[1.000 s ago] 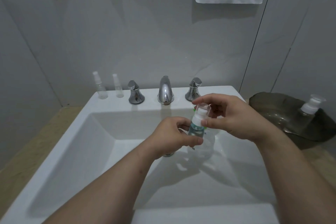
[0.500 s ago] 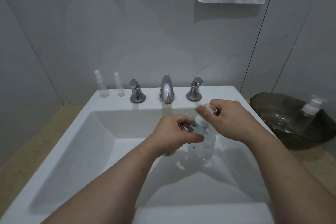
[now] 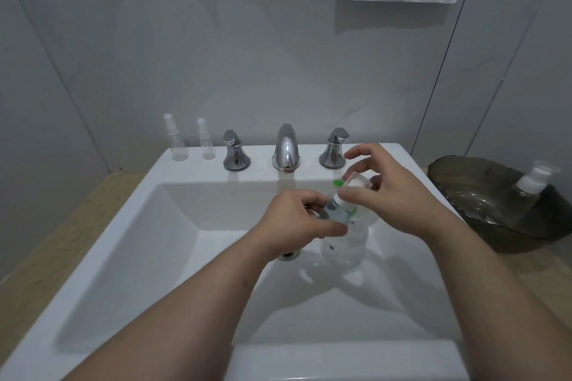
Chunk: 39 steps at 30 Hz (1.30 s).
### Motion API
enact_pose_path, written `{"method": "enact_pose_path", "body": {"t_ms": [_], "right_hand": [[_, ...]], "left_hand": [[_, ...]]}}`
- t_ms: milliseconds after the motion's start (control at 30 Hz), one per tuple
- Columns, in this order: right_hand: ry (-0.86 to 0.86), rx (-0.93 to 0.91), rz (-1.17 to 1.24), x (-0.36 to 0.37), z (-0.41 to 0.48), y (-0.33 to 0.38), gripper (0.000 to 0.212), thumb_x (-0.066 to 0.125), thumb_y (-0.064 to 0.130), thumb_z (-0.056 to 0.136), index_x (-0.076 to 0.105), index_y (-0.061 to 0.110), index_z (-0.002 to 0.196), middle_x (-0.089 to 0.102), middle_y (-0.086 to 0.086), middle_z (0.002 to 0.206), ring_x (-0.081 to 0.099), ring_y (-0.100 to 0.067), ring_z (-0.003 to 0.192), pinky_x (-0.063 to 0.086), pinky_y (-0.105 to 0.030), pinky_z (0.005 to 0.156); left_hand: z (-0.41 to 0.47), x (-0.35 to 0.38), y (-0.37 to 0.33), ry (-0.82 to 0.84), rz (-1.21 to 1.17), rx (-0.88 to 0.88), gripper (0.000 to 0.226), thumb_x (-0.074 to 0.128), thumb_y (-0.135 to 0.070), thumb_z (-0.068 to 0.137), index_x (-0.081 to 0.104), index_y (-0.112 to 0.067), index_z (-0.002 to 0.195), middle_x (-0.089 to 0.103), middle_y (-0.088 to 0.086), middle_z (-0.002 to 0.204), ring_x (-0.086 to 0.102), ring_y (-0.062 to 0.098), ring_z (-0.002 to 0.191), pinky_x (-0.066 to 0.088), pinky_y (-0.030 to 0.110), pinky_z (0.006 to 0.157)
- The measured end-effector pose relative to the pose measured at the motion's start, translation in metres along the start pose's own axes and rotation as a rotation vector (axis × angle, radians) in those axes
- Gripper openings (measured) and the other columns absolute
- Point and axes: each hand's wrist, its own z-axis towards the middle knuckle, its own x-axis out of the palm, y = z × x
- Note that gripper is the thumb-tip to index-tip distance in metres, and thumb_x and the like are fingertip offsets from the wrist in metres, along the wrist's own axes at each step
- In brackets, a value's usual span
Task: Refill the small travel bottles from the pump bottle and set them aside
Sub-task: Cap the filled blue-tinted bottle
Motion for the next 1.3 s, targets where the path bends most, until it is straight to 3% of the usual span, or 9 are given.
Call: {"method": "enact_pose_path", "body": {"t_ms": [133,200,333,500,633,833,967,1167,1300], "right_hand": [[-0.049,0.009,-0.123,0.004,0.000,0.001,0.046,0.065,0.070,0.082,0.050,0.044,0.117,0.059,-0.001,0.068,0.053,-0.006,0.054,0.046,-0.027,0.057],[-0.035,0.032,-0.059,0.001,0.000,0.001,0.052,0.050,0.080,0.080,0.048,0.050,0.122,0.069,-0.003,0.083,0.059,-0.007,0.059,0.053,-0.039,0.067],[-0.004,-0.017,-0.024,0.000,-0.001,-0.001,0.053,0.080,0.047,0.084,0.050,0.045,0.128,0.068,0.008,0.089,0.062,-0.014,0.068,0.052,-0.034,0.067],[-0.046,0.045,-0.050,0.001,0.001,-0.003,0.055,0.060,0.081,0.080,0.053,0.045,0.120,0.061,0.005,0.077,0.053,-0.004,0.058,0.046,-0.031,0.061],[-0.010,0.016,-0.026,0.002,0.001,-0.005,0.051,0.083,0.047,0.080,0.053,0.044,0.122,0.062,0.003,0.087,0.057,-0.012,0.064,0.048,-0.032,0.062],[-0.008,0.065,0.125,0.001,0.002,-0.003,0.043,0.080,0.056,0.082,0.057,0.046,0.116,0.067,0.000,0.098,0.062,-0.013,0.065,0.046,-0.030,0.055],[-0.069,0.050,-0.023,0.003,0.004,-0.006,0.024,0.081,0.041,0.086,0.064,0.035,0.102,0.058,0.005,0.067,0.052,-0.005,0.054,0.043,-0.027,0.055],[-0.120,0.142,0.119,0.005,0.006,-0.002,0.010,0.076,0.027,0.089,0.069,0.020,0.089,0.066,-0.003,0.070,0.063,-0.024,0.054,0.057,-0.045,0.055],[-0.254,0.157,0.140,0.009,0.010,0.000,0.022,0.073,0.028,0.090,0.063,0.010,0.083,0.064,-0.003,0.058,0.057,-0.023,0.045,0.048,-0.035,0.050]], "left_hand": [[-0.001,0.001,0.000,0.004,0.025,-0.008,0.031,0.094,-0.019,0.068,0.081,-0.023,0.095,0.062,-0.018,0.059,0.053,0.003,0.055,0.042,0.017,0.060],[-0.001,0.001,-0.002,0.007,0.019,-0.014,0.030,0.094,-0.019,0.069,0.080,-0.023,0.096,0.063,-0.018,0.059,0.056,0.005,0.057,0.043,0.017,0.060],[-0.001,0.001,-0.002,-0.002,0.014,-0.019,0.031,0.094,-0.016,0.068,0.080,-0.021,0.096,0.062,-0.018,0.057,0.054,0.004,0.054,0.042,0.014,0.056],[-0.001,0.000,-0.001,-0.002,0.030,-0.023,0.034,0.095,-0.020,0.068,0.080,-0.021,0.098,0.061,-0.015,0.062,0.054,0.004,0.055,0.041,0.013,0.055],[-0.001,-0.001,0.000,-0.024,0.006,-0.039,0.038,0.095,-0.020,0.066,0.080,-0.017,0.100,0.061,-0.014,0.061,0.056,0.006,0.053,0.042,0.015,0.053],[-0.003,-0.001,-0.003,-0.007,-0.006,-0.017,0.030,0.093,-0.020,0.070,0.080,-0.019,0.097,0.075,0.008,0.087,0.061,0.012,0.061,0.051,0.023,0.063],[-0.005,0.000,-0.003,0.008,0.000,-0.028,0.027,0.091,-0.019,0.072,0.080,-0.019,0.097,0.076,0.007,0.086,0.062,0.011,0.061,0.047,0.020,0.061],[-0.004,-0.001,-0.004,0.021,-0.080,-0.005,0.018,0.084,-0.023,0.084,0.079,-0.013,0.098,0.073,0.002,0.078,0.066,0.014,0.067,0.052,0.028,0.074],[-0.004,-0.001,-0.010,0.092,-0.314,-0.039,0.030,0.070,-0.033,0.096,0.074,-0.005,0.104,0.068,0.004,0.083,0.064,0.022,0.068,0.053,0.031,0.073]]}}
